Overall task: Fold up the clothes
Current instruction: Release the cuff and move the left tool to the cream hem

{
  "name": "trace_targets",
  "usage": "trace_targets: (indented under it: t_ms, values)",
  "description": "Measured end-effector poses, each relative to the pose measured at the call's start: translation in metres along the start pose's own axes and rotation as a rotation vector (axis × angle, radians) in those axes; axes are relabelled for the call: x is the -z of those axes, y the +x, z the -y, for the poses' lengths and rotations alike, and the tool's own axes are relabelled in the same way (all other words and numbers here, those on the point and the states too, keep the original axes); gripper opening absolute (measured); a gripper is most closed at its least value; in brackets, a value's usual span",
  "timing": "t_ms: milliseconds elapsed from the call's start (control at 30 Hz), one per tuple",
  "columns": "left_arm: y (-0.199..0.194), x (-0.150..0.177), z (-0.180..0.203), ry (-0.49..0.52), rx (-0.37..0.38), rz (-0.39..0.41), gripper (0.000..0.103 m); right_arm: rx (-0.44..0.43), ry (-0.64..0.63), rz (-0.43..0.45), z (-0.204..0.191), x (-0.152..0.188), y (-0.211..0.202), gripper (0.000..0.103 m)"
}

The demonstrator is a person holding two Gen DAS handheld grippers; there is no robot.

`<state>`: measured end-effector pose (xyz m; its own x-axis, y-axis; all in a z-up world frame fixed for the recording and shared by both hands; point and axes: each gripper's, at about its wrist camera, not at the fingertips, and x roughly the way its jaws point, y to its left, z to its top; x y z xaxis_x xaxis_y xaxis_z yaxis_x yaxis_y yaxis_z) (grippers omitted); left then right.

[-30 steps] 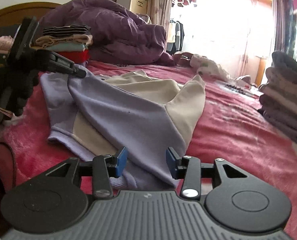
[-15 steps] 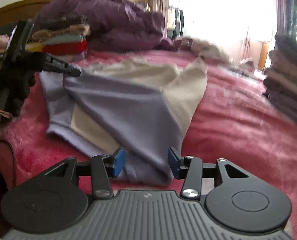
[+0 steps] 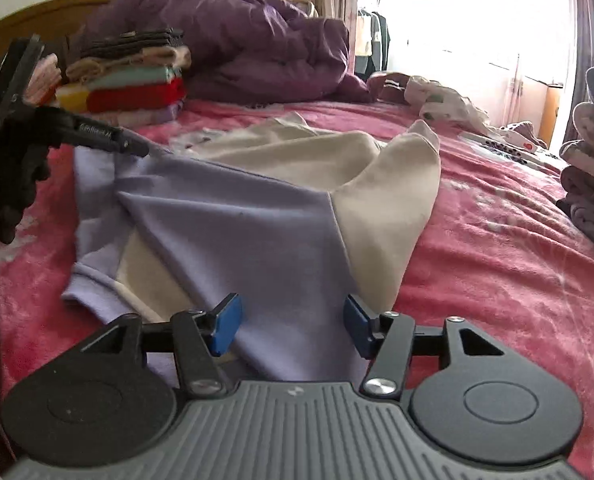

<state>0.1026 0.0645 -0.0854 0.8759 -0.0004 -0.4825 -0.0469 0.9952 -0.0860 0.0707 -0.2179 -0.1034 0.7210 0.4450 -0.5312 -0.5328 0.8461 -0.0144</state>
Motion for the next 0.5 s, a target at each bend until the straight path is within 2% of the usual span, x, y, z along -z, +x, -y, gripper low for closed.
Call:
trace_targets:
  t_ms: [67,167,233,333,400,500]
  values:
    - [0.002,-0.011,0.025,0.06,0.052,0.001,0.03,0.002,0.011,0.04,0.001,-0.001,-0.007,0.057]
    - [0.014,-0.032,0.076,0.173,0.172,0.005,0.03,0.007,0.047,0.098,0.006,-0.007,-0.011,0.058]
    - [0.03,-0.045,0.114,0.242,0.27,-0.006,0.03,0.003,0.078,0.113,0.012,-0.009,-0.008,0.058]
    - [0.063,-0.06,0.17,0.336,0.367,-0.027,0.03,-0.013,0.112,0.094,0.018,-0.004,0.002,0.058]
    - [0.091,-0.069,0.198,0.372,0.392,-0.051,0.03,-0.019,0.099,0.087,0.015,-0.001,0.006,0.058]
    - [0.135,-0.077,0.215,0.364,0.367,-0.1,0.03,-0.047,0.08,0.071,0.01,0.001,0.009,0.058]
